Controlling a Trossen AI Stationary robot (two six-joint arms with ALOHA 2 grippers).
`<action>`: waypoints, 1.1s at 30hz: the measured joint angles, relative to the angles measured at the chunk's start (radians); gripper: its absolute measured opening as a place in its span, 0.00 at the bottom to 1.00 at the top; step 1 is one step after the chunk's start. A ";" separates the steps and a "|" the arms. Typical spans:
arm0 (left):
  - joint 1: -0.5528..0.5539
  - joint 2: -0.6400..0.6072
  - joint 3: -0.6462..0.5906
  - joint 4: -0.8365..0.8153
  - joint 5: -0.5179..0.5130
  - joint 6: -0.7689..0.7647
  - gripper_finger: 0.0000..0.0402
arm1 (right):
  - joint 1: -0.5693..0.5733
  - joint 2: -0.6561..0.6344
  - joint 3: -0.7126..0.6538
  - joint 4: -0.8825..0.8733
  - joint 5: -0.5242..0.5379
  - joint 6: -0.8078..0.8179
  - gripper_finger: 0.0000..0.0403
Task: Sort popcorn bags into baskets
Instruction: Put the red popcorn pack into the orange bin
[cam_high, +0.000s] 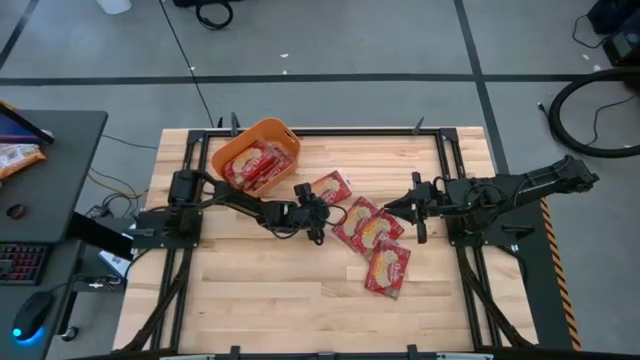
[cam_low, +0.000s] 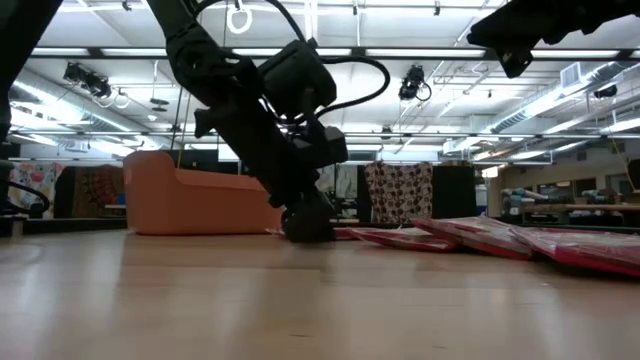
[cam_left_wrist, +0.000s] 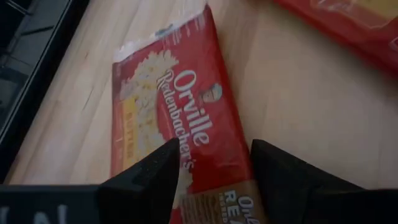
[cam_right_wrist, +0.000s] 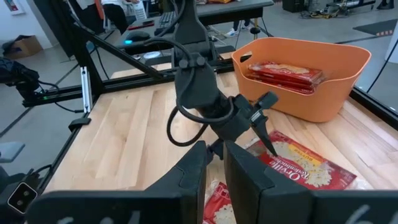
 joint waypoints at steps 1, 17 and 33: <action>0.002 -0.001 0.001 -0.010 0.001 -0.007 0.49 | 0.000 0.000 0.000 0.001 0.000 0.000 0.15; 0.004 -0.050 -0.002 -0.104 0.081 -0.025 0.05 | 0.000 0.000 0.000 0.005 0.000 0.000 0.15; 0.001 -0.537 -0.003 -0.448 0.156 -0.127 0.06 | 0.002 -0.039 0.000 0.210 -0.133 -0.027 0.15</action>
